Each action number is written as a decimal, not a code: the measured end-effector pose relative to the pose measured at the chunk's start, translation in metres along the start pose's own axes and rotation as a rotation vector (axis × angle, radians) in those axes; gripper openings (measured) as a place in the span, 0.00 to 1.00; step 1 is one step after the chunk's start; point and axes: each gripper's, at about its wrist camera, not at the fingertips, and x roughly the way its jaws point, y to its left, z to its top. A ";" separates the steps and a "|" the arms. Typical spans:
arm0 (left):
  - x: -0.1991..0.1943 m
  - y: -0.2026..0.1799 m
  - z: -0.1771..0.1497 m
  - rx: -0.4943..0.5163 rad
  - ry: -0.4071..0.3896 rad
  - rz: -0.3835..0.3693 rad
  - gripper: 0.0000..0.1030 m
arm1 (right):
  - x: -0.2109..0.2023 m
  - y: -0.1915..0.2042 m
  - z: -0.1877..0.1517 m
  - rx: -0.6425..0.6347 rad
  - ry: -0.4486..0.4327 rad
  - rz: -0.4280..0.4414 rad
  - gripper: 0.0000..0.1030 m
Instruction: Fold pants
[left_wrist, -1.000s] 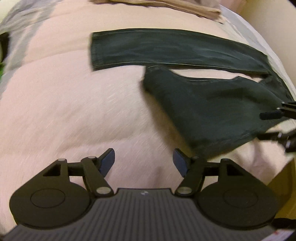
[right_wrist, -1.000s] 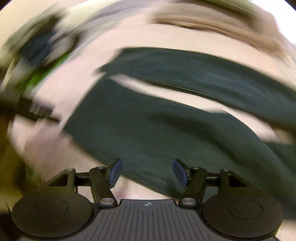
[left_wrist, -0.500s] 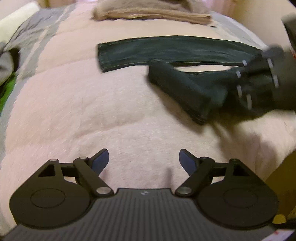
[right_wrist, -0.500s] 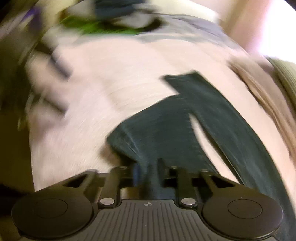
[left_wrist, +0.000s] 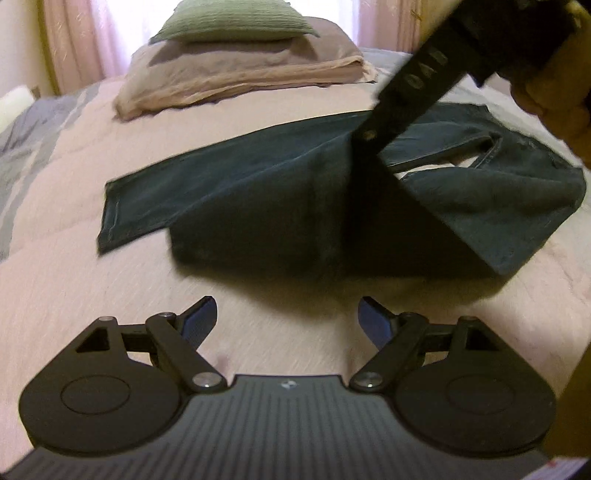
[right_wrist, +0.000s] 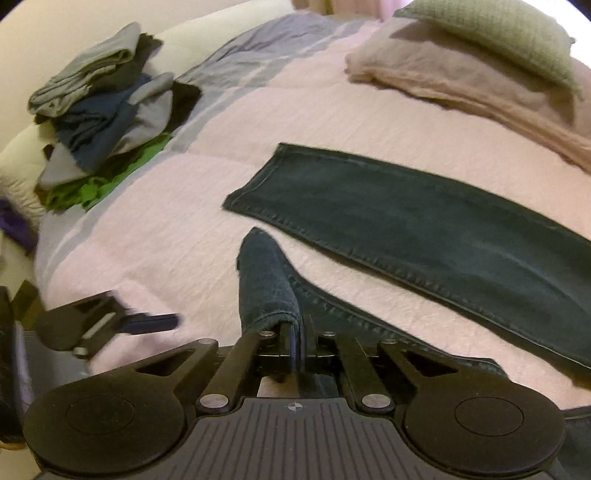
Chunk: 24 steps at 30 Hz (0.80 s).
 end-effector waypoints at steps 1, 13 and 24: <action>0.005 -0.004 0.004 -0.007 -0.002 0.001 0.78 | 0.003 -0.003 0.001 0.011 0.010 0.024 0.00; -0.011 0.001 0.021 0.143 0.037 0.168 0.06 | -0.005 0.005 -0.002 -0.069 0.064 0.158 0.00; -0.091 0.026 -0.068 0.586 0.273 0.131 0.05 | 0.029 0.145 -0.087 -0.404 0.142 0.231 0.00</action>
